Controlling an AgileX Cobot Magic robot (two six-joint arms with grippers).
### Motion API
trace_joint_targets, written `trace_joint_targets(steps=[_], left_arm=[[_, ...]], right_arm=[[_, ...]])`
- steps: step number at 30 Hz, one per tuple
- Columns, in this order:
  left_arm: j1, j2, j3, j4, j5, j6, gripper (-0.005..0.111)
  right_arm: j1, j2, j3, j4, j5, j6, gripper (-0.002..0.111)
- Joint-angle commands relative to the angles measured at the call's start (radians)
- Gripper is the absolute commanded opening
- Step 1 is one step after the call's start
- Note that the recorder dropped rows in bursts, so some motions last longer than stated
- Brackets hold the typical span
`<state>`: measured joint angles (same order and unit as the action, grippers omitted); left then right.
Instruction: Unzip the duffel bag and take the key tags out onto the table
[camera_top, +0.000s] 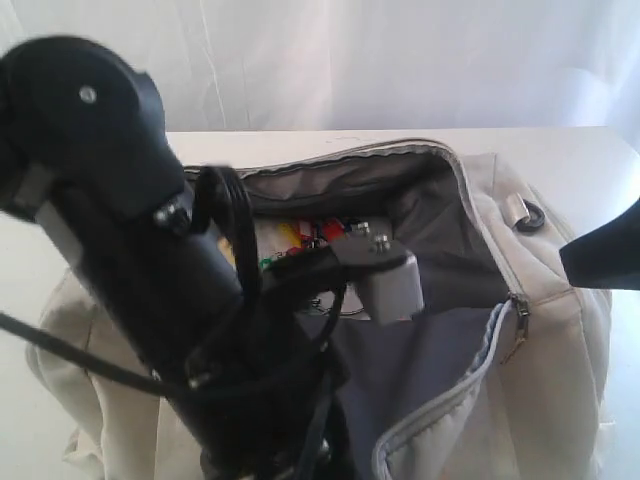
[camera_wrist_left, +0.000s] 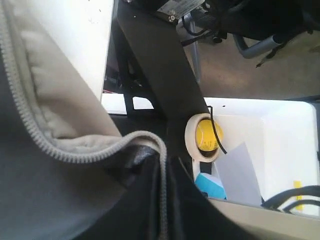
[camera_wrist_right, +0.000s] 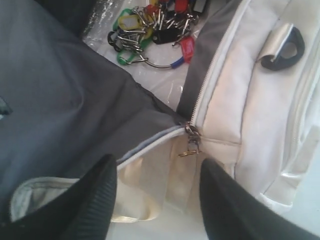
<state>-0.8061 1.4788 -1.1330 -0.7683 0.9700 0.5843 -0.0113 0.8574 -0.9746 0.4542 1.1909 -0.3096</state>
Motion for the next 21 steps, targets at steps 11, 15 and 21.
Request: trace_joint_targets(steps=[11, 15, 21], left_arm=[[-0.045, -0.014, 0.144, -0.104, -0.12, -0.009, 0.039], [-0.045, -0.014, 0.144, -0.125, -0.11, -0.009, 0.068], [-0.045, -0.014, 0.082, -0.137, 0.002, -0.009, 0.07]], right_arm=[[0.002, 0.01, 0.018, 0.107, -0.028, -0.003, 0.046], [0.002, 0.011, 0.059, 0.137, -0.053, -0.011, 0.046], [0.002, 0.011, 0.079, 0.178, -0.073, -0.064, 0.046]])
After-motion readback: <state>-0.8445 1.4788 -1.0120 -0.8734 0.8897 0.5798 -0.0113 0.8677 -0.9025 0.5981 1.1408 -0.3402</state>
